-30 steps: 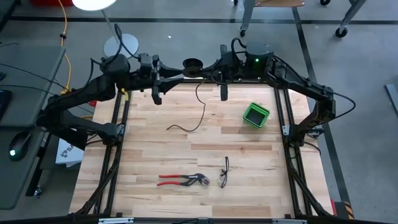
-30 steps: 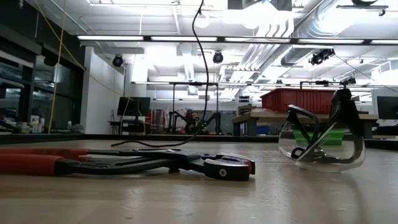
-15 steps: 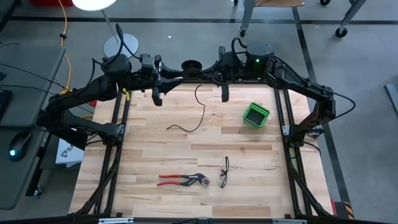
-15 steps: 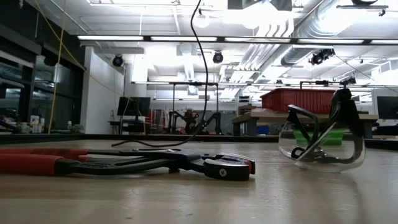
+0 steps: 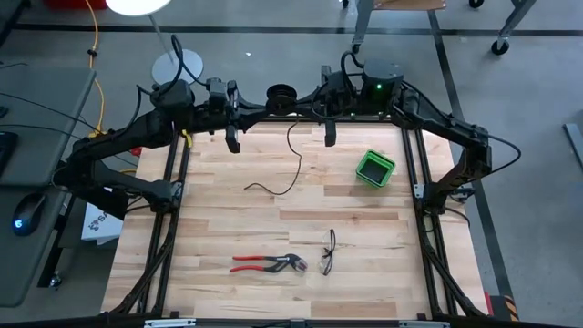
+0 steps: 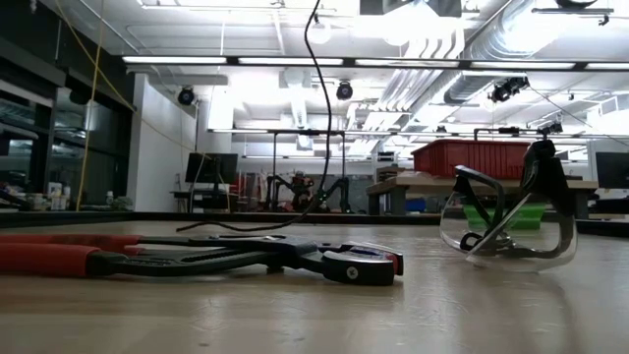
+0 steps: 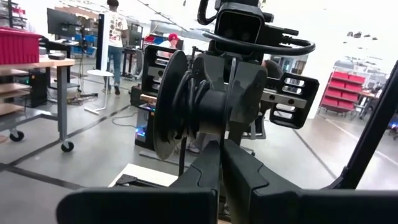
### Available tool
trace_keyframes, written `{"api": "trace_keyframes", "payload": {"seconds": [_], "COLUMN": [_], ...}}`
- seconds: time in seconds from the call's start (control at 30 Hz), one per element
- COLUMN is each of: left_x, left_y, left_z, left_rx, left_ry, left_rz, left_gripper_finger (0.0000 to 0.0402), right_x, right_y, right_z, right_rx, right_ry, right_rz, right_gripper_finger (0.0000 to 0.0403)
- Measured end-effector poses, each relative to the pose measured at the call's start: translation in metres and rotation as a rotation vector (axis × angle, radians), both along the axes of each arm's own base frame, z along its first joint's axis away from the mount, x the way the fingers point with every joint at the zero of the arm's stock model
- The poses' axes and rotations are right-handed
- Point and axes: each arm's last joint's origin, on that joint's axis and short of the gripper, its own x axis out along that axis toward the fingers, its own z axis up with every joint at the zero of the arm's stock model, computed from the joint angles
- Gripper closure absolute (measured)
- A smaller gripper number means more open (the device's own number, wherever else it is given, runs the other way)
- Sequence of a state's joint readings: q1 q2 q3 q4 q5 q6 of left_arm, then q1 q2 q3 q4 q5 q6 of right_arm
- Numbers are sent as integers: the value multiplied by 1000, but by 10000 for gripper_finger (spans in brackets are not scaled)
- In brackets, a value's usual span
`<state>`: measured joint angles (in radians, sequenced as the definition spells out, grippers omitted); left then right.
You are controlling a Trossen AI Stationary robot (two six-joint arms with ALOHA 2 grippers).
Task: Coil cords
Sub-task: Coil the black wire onto the black spool
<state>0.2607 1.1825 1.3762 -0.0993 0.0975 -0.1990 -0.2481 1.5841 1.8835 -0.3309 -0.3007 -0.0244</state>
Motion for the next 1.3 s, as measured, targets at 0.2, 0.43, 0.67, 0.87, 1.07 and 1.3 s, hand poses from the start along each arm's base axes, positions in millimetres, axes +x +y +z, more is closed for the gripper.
{"api": "trace_keyframes", "payload": {"seconds": [0.2,0.43,0.67,0.87,1.07,1.3], "left_x": [-2,-19,-42,-47,-49,-51], "left_y": [0,1,4,6,7,7], "left_z": [1,5,10,26,32,36], "left_rx": [-33,-69,-268,-262,-242,-234], "left_ry": [-11,4,-42,-203,-267,-311], "left_rz": [2,49,100,83,81,100], "left_gripper_finger": [401,401,401,402,401,401], "right_x": [0,-7,-33,-9,33,47], "right_y": [0,-1,-2,-4,-16,-17], "right_z": [0,2,3,-18,-28,-37], "right_rx": [0,-37,-103,-94,-105,-138], "right_ry": [-1,21,143,225,74,74], "right_rz": [-13,-118,-264,-209,-236,-295], "right_gripper_finger": [387,285,229,252,264,265]}}
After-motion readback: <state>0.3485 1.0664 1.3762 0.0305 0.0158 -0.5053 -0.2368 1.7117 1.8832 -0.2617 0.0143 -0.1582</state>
